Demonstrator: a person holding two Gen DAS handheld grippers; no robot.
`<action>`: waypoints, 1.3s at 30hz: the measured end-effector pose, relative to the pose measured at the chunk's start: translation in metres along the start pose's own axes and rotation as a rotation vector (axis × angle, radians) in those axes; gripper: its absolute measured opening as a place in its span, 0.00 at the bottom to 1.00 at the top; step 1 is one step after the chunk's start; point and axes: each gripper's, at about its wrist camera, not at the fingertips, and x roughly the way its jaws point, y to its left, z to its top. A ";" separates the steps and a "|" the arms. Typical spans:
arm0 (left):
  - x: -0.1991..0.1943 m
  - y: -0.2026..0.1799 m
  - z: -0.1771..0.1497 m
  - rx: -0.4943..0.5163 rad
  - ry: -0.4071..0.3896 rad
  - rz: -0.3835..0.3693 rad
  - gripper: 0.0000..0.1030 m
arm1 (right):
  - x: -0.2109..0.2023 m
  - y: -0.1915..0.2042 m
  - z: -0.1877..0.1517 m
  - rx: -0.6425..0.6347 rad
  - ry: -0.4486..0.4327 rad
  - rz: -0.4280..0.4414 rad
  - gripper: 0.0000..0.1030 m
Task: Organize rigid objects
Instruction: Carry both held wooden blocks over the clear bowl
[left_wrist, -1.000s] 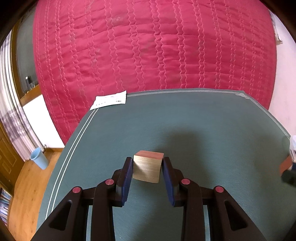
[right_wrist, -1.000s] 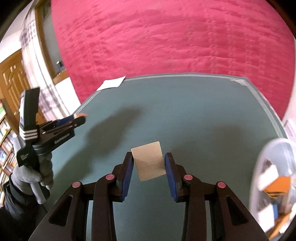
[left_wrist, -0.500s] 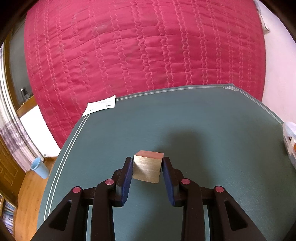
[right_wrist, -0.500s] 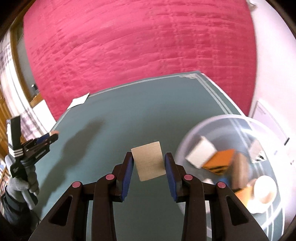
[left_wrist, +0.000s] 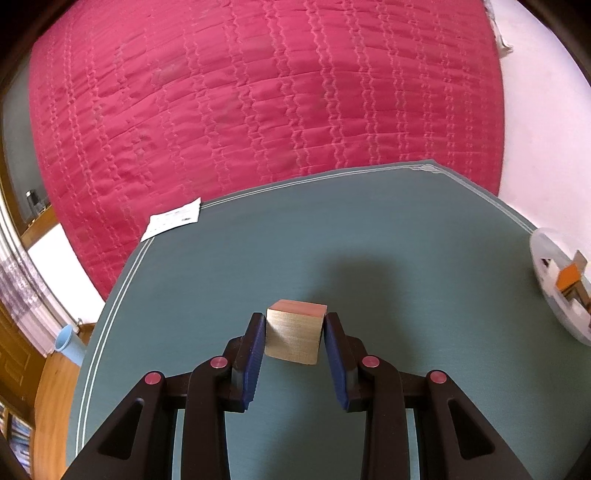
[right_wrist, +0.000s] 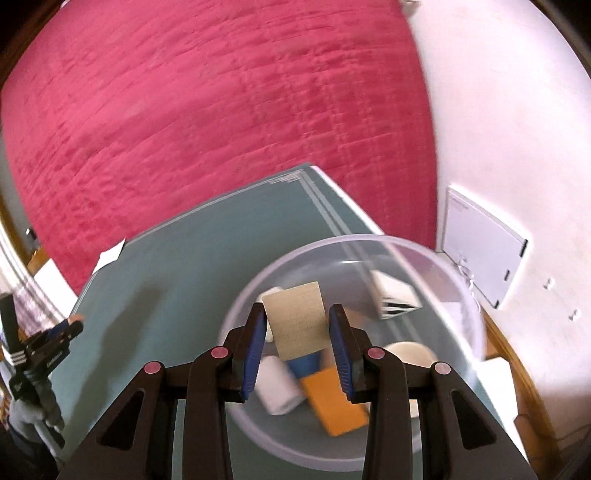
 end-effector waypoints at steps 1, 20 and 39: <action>-0.001 -0.003 0.000 0.002 -0.001 -0.005 0.33 | -0.001 -0.006 0.000 0.012 -0.003 -0.006 0.35; -0.024 -0.084 0.019 0.110 -0.032 -0.130 0.33 | 0.015 -0.057 0.008 0.134 -0.021 -0.004 0.45; -0.032 -0.164 0.035 0.195 -0.039 -0.362 0.33 | -0.008 -0.076 0.006 0.182 -0.105 -0.140 0.60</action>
